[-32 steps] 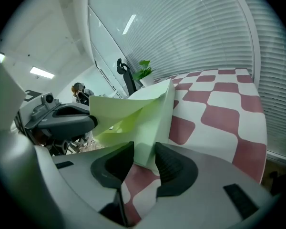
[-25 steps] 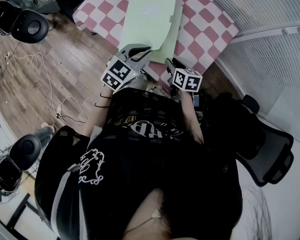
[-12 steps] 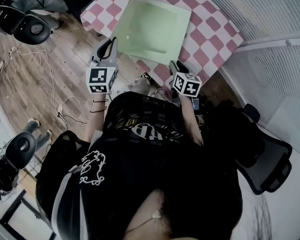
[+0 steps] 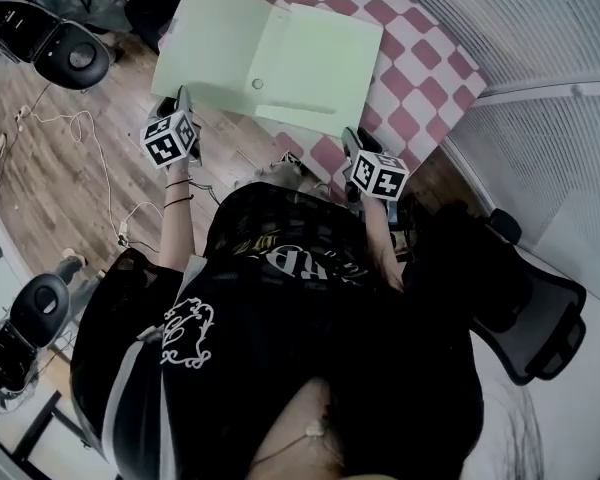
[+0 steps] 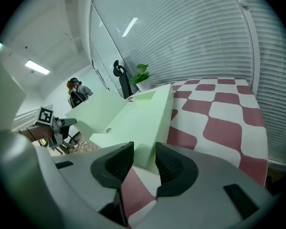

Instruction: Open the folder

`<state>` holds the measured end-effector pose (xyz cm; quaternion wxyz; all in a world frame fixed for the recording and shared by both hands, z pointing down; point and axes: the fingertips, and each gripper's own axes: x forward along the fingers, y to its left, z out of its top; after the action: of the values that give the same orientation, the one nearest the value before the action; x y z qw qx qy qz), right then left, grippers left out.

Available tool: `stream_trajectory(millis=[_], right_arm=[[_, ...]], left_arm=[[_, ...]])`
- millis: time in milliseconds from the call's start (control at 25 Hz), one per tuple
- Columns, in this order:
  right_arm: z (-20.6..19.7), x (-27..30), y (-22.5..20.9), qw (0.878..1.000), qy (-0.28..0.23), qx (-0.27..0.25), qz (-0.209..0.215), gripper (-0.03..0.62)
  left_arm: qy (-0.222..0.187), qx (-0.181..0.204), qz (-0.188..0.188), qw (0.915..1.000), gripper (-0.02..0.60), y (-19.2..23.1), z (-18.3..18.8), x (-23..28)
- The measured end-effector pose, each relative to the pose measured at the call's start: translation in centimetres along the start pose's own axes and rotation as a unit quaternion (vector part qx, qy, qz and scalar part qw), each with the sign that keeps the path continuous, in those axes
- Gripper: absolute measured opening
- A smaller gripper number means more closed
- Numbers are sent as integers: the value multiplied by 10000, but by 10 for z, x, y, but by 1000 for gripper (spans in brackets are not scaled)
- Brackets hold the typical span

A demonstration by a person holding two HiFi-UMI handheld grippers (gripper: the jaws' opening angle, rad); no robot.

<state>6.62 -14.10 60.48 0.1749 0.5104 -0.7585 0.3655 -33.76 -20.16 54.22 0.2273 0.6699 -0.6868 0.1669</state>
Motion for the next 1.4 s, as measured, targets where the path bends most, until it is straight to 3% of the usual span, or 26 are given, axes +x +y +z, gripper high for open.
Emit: stream_trajectory(millis=[200, 440, 560, 680, 800, 1040, 1240, 1400], right_arm=[[9, 6, -7, 9996, -94, 153, -215, 124], [13, 12, -9, 9988, -136, 375, -268, 124], [13, 12, -10, 9987, -154, 398, -291, 124], [13, 11, -10, 9986, -173, 388, -309, 124], [13, 11, -11, 9983, -147, 464, -310, 124], [23, 5, -6, 9995, 79, 205, -241, 124], [46, -10, 20, 9994, -244, -94, 226, 124], [66, -23, 40, 9971, -523, -242, 490, 124]], left_arm=[[733, -36, 49, 9973, 83, 25, -27, 48], [1193, -249, 262, 9922, 100, 45, -63, 83], [1469, -792, 225, 9857, 109, 51, -81, 96], [1562, -1657, 88, 9737, 130, 56, -89, 99], [1356, -2067, -79, 9689, 161, 61, -88, 94], [338, -2706, -696, 9596, 202, 55, -49, 61], [-137, -2508, -1285, 9594, 215, 23, -19, 27], [-30, -2105, -1656, 9635, 215, -20, -20, 8]])
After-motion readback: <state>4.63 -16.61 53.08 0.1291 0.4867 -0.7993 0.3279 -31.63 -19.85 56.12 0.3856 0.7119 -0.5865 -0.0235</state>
